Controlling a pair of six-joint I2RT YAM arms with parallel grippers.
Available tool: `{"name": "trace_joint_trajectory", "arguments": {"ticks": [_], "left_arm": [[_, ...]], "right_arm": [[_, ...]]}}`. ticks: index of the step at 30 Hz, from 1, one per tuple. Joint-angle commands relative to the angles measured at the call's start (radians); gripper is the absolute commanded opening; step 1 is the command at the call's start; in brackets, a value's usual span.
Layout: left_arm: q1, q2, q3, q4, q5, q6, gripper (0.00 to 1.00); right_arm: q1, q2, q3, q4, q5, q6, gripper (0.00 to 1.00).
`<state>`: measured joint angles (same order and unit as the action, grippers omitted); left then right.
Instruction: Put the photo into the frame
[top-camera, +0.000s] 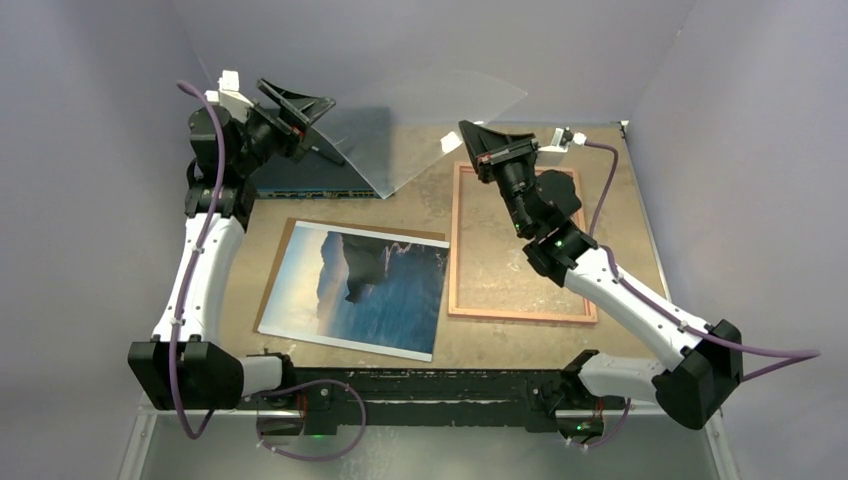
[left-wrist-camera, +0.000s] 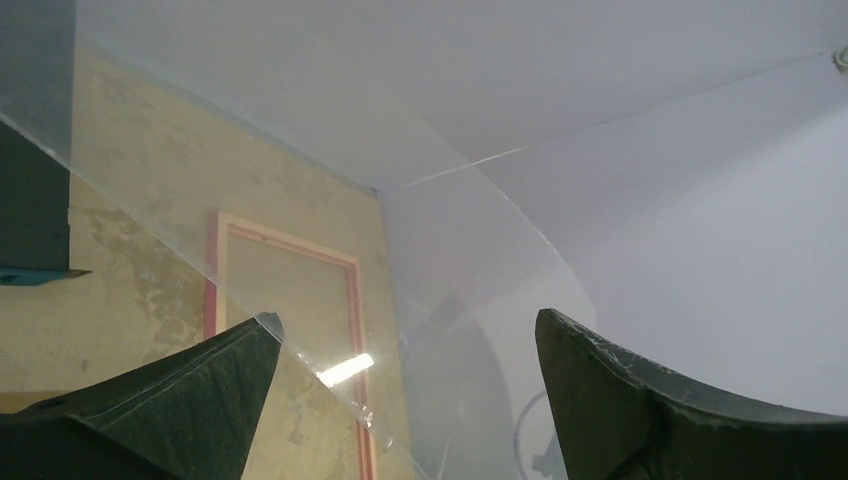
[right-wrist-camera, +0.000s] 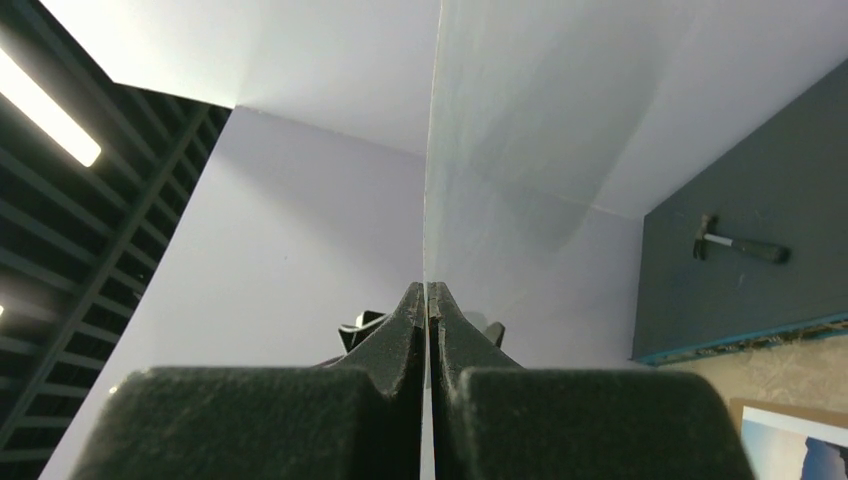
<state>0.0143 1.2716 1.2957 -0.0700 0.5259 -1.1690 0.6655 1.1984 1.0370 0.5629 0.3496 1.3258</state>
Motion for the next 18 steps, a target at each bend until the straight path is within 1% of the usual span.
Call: {"name": "trace_joint_trajectory", "arguments": {"ticks": [1, 6, 10, 13, 18], "left_arm": [[0.021, 0.010, 0.041, 0.010, -0.033, -0.029, 0.96], [0.037, 0.013, 0.041, 0.034, -0.043, -0.046, 0.94], [0.056, 0.027, 0.066, 0.046, -0.047, -0.051, 0.89], [0.070, 0.034, 0.083, 0.056, -0.043, -0.061, 0.85], [0.104, 0.038, 0.122, 0.055, -0.035, -0.059, 0.79]], "right_arm": [[0.027, -0.015, -0.013, 0.053, -0.004, 0.040, 0.00], [0.078, 0.009, -0.023, 0.065, -0.008, 0.048, 0.00], [0.130, 0.018, -0.048, 0.065, 0.006, 0.055, 0.00], [0.159, 0.014, -0.070, 0.033, 0.034, 0.060, 0.00], [0.173, 0.000, -0.114, -0.011, 0.066, 0.076, 0.00]]}}
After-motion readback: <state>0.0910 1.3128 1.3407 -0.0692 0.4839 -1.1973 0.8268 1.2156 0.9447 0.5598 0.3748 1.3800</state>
